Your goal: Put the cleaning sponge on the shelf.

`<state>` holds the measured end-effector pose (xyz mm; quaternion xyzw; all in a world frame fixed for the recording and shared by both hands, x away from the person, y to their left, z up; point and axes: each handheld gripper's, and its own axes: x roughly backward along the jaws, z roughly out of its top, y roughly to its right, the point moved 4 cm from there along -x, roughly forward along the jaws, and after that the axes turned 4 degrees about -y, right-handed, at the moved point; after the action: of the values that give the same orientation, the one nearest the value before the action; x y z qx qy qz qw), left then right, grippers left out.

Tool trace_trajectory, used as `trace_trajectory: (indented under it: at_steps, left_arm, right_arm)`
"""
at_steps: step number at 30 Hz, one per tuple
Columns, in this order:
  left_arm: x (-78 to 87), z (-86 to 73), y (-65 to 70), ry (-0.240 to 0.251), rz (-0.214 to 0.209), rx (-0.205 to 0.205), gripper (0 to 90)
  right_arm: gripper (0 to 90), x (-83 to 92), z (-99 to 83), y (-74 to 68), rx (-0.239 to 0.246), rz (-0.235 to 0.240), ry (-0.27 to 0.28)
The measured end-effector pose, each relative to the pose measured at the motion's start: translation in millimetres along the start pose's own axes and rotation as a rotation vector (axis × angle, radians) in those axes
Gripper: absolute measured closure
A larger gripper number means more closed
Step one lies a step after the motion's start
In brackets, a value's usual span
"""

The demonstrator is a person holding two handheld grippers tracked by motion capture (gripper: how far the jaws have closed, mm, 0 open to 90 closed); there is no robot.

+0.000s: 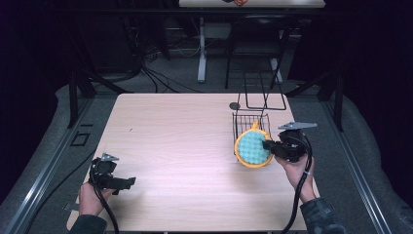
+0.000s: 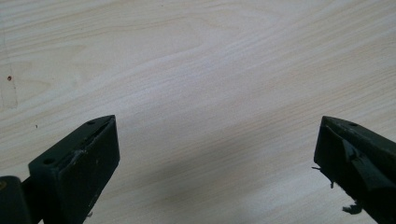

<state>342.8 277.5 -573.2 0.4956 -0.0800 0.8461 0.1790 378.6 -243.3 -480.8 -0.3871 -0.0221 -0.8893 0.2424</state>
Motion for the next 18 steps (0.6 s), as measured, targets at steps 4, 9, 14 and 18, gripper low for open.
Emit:
trace_trajectory:
  at_steps: [4, 9, 14, 18]
  left_arm:
    - [-0.6, 0.1, 0.4, 0.000, 0.001, -0.002, 0.4]
    - [-0.7, 0.1, 0.7, -0.002, 0.001, -0.002, 0.4]
    - [-1.2, 0.0, 0.6, -0.001, 0.002, -0.001, 0.4]
    - [-1.3, 0.1, 0.7, -0.003, 0.000, -0.003, 0.4]
  right_arm:
    - [85.7, -2.4, 1.5, 7.2, -0.014, -0.012, 0.004]
    - [85.7, -7.8, 5.5, 14.2, -0.016, -0.032, 0.013]
    - [85.7, -15.1, 9.3, 19.1, -0.021, -0.045, 0.015]
    - [85.8, -20.3, 11.7, 22.2, -0.034, -0.054, 0.015]
